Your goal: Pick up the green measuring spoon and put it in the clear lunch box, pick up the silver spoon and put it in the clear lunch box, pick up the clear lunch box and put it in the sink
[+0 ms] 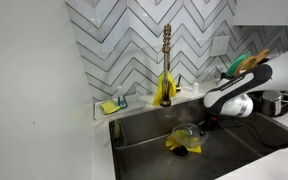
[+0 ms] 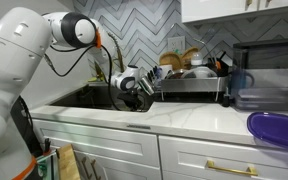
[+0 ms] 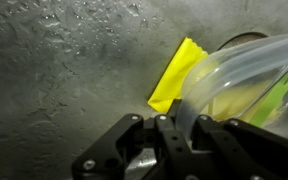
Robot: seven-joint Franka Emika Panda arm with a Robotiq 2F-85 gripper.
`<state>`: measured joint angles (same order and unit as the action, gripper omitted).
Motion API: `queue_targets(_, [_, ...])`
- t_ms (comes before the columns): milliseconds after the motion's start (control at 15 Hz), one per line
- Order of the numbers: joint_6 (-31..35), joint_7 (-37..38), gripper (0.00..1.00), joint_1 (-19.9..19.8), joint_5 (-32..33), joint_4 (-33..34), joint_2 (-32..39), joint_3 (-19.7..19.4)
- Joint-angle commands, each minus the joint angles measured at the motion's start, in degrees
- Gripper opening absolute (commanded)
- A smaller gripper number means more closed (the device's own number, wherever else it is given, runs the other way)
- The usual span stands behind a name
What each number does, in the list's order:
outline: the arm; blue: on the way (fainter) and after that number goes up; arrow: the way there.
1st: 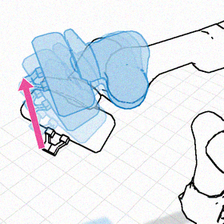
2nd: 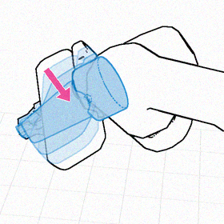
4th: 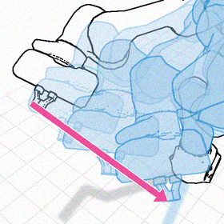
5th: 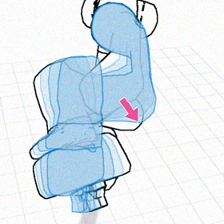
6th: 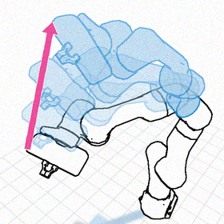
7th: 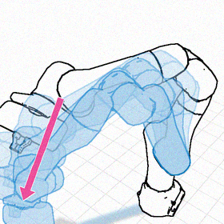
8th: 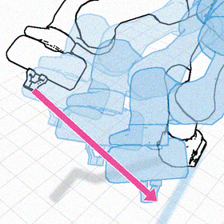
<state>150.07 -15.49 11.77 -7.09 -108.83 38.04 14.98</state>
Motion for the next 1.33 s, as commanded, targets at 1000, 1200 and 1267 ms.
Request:
queue_targets(1000, [-8.4,8.9,0.98,3.9,2.0,4.3,-1.5,0.9])
queue_targets(1200, [-10.8,13.3,1.00,6.1,3.7,1.4,-6.9,-0.7])
queue_targets(1267, [-11.5,14.9,1.00,7.1,5.3,0.5,-8.7,-1.7])
